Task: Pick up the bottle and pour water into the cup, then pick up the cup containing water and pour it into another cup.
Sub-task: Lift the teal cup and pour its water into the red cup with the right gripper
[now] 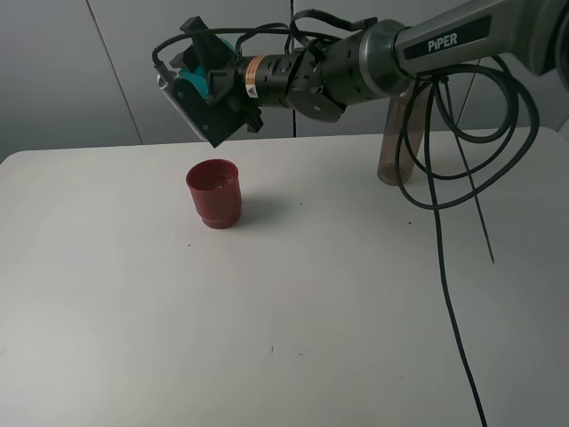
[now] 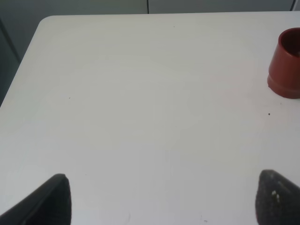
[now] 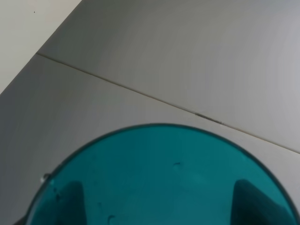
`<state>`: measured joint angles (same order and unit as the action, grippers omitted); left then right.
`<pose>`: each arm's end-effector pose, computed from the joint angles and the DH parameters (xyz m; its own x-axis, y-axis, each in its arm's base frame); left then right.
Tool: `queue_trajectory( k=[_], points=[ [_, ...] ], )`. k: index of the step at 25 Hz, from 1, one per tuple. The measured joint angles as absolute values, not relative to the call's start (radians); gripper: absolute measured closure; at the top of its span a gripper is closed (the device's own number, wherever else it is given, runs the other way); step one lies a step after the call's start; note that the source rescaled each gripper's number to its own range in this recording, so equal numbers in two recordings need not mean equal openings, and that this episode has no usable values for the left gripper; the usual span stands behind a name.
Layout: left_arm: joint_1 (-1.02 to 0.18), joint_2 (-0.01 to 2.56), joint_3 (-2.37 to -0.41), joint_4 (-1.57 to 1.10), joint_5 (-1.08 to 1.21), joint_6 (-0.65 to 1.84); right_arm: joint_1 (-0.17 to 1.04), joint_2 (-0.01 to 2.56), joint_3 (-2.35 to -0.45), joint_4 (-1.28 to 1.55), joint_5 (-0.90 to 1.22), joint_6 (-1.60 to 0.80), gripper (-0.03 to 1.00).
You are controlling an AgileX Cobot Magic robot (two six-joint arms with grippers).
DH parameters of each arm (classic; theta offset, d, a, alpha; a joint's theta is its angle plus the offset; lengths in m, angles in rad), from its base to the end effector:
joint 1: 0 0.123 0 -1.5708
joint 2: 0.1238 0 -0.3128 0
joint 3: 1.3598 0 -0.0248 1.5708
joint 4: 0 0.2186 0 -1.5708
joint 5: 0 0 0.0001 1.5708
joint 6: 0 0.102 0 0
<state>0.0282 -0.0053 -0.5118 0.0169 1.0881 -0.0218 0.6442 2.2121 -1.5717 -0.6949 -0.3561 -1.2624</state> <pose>-0.0546 0.0000 0.2571 -0.4643 -0.0271 -0.8853 -0.0479 0.9988 -0.0054 0.3952 0.3253 0.2278 0.7854 -0.5532 0.2776 0.0595 -0.3788 -0.9235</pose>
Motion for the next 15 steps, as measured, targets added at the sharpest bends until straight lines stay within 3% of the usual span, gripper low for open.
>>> queue_trajectory(
  k=[5,15],
  points=[
    [0.028,-0.005,-0.512,0.017,1.088,-0.022,0.646,2.212,-1.572,-0.656,-0.325,-1.063,0.93],
    [0.028,-0.005,-0.512,0.017,1.088,-0.018,0.646,2.189,-1.572,-0.501,-0.054,-0.34,0.93]
  ],
)
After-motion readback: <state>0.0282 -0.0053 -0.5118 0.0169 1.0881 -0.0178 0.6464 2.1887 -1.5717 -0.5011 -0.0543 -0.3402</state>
